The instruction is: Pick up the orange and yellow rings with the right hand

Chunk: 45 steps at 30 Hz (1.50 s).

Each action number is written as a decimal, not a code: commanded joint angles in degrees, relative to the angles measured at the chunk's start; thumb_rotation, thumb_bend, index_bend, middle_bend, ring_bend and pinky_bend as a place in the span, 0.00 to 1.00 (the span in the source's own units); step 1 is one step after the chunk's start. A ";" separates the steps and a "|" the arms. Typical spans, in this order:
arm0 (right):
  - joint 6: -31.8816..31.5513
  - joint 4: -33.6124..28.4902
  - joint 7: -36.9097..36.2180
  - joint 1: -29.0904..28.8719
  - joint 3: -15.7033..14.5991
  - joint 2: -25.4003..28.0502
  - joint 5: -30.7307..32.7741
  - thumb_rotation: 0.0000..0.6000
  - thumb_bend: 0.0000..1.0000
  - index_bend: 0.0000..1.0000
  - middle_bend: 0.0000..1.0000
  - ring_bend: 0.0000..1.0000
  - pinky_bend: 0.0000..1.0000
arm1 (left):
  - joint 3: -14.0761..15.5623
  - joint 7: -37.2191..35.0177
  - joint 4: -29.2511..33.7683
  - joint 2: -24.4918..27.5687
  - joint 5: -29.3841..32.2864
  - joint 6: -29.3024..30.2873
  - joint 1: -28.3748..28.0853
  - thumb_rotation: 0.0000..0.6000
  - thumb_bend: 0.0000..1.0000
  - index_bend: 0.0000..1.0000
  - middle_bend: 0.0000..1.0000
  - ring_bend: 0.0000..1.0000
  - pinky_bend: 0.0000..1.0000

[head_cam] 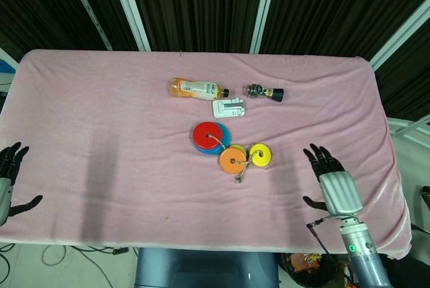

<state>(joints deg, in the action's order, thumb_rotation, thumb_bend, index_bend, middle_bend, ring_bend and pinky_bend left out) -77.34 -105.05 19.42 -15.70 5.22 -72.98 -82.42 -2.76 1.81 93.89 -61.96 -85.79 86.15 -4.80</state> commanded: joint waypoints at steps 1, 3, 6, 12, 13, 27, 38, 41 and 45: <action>5.02 -2.41 6.20 -4.75 3.38 -3.58 4.33 1.00 0.00 0.00 0.00 0.00 0.22 | -0.04 -0.10 0.03 0.04 0.21 -0.26 -0.09 1.00 0.00 0.00 0.00 0.00 0.00; 7.19 -2.11 9.79 -7.31 5.16 -6.34 7.39 1.00 0.00 0.00 0.00 0.00 0.22 | -0.09 -0.17 0.13 0.12 0.48 -0.53 -0.16 1.00 0.00 0.00 0.00 0.00 0.00; 9.93 -0.37 14.32 -11.16 7.61 -11.25 12.56 1.00 0.00 0.00 0.00 0.00 0.22 | -0.18 -0.58 0.28 0.26 0.83 -0.88 -0.25 1.00 0.00 0.00 0.00 0.00 0.00; 12.36 5.71 19.93 -17.41 10.26 -21.59 20.75 1.00 0.00 0.00 0.01 0.00 0.22 | -0.29 -1.80 0.58 0.71 1.61 -2.00 -0.57 1.00 0.00 0.00 0.00 0.00 0.00; 12.48 7.22 20.27 -18.24 10.31 -23.38 21.23 1.00 0.00 0.00 0.02 0.01 0.22 | -0.33 -2.08 0.65 0.81 1.79 -2.21 -0.63 1.00 0.00 0.00 0.00 0.00 0.00; 13.28 27.56 16.47 -24.84 11.45 -38.72 21.85 1.00 0.00 0.00 0.06 0.03 0.22 | -0.74 -4.88 1.07 1.54 3.18 -3.91 -1.20 1.00 0.00 0.00 0.00 0.00 0.00; 14.91 35.07 13.11 -25.55 11.59 -41.33 23.03 1.00 0.01 0.00 0.08 0.04 0.22 | -0.76 -4.42 1.18 1.38 3.41 -4.00 -1.29 1.00 0.00 0.00 0.00 0.00 0.00; 15.04 36.33 12.28 -25.56 11.50 -41.57 22.87 1.00 0.03 0.00 0.11 0.06 0.22 | -0.72 -4.37 1.25 1.35 3.44 -4.16 -1.36 1.00 0.00 0.00 0.00 0.00 0.00; 15.22 37.38 11.59 -25.48 11.44 -41.80 22.95 1.00 0.05 0.00 0.13 0.07 0.22 | -0.73 -4.37 1.25 1.35 3.46 -4.08 -1.33 1.00 0.00 0.00 0.00 0.00 0.00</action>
<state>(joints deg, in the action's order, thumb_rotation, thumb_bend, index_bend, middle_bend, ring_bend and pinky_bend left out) -62.19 -67.77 31.08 -41.21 16.69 -114.72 -59.51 -3.49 -2.57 95.14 -60.62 -82.33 82.07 -6.14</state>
